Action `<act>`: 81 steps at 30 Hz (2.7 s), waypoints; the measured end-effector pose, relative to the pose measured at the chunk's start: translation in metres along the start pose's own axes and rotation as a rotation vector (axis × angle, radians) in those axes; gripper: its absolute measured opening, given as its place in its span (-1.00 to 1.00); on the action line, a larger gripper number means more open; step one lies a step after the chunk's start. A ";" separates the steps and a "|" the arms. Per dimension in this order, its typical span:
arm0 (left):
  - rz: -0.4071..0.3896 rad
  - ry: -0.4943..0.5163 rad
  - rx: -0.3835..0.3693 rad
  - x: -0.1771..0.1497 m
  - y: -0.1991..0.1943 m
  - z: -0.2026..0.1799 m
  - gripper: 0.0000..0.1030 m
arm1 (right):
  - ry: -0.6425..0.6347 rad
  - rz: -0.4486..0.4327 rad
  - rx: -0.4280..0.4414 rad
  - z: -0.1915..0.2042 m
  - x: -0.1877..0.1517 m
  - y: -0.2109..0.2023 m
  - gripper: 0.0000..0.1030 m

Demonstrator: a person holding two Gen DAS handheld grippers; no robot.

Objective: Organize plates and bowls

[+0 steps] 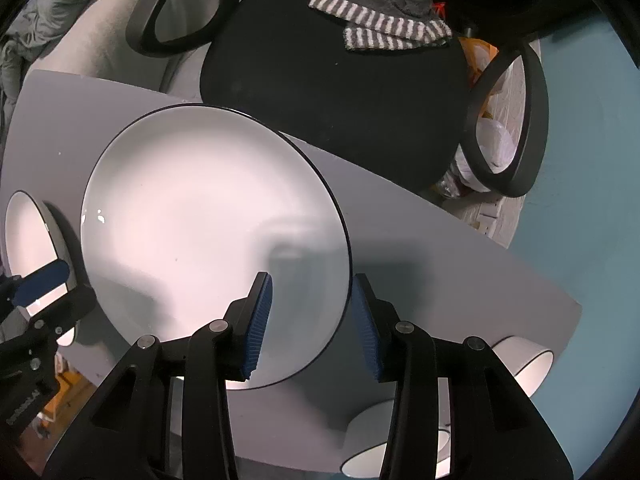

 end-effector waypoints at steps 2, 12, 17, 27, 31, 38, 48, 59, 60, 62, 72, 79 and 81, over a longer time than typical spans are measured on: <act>-0.011 0.002 0.008 -0.001 -0.003 0.002 -0.24 | -0.002 -0.010 0.000 0.001 -0.001 0.000 -0.20; -0.062 -0.012 0.049 -0.013 -0.017 0.022 -0.08 | -0.033 -0.079 -0.012 0.011 -0.011 -0.012 -0.03; -0.072 -0.033 0.053 -0.025 -0.023 0.041 -0.01 | -0.065 -0.109 -0.005 0.025 -0.014 -0.020 -0.01; -0.079 -0.118 0.073 -0.059 -0.029 0.101 0.01 | -0.203 -0.140 -0.004 0.080 -0.023 -0.032 0.02; -0.074 -0.172 0.074 -0.076 -0.027 0.129 0.01 | -0.261 -0.140 0.001 0.102 -0.026 -0.032 0.04; -0.063 -0.245 0.076 -0.100 -0.020 0.171 0.01 | -0.344 -0.126 0.002 0.143 -0.028 -0.027 0.05; -0.051 -0.328 0.093 -0.116 -0.013 0.209 0.09 | -0.429 -0.100 0.006 0.188 -0.022 -0.010 0.16; -0.031 -0.366 0.087 -0.112 0.005 0.228 0.13 | -0.456 -0.065 0.017 0.216 -0.005 0.015 0.21; -0.028 -0.368 0.085 -0.113 0.006 0.230 0.13 | -0.456 -0.060 0.025 0.218 -0.003 0.019 0.21; -0.023 -0.373 0.078 -0.113 0.010 0.232 0.14 | -0.452 -0.054 0.032 0.220 0.001 0.026 0.21; 0.015 -0.393 0.052 -0.108 0.036 0.233 0.14 | -0.454 -0.035 0.069 0.227 0.012 0.055 0.21; 0.047 -0.425 0.025 -0.106 0.052 0.233 0.14 | -0.403 -0.022 0.109 0.222 0.017 0.068 0.21; 0.056 -0.435 0.018 -0.105 0.056 0.232 0.14 | -0.382 -0.009 0.127 0.218 0.017 0.072 0.21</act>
Point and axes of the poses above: each gripper's, at about its wrist camera, not at the fingertips, and y roughly the way its jaws point, z to its left, x to its top, the point moved 3 cm from there along y, roughly the way its jaws point, and after that the axes turned 15 degrees about x, right-handed, at the moved point
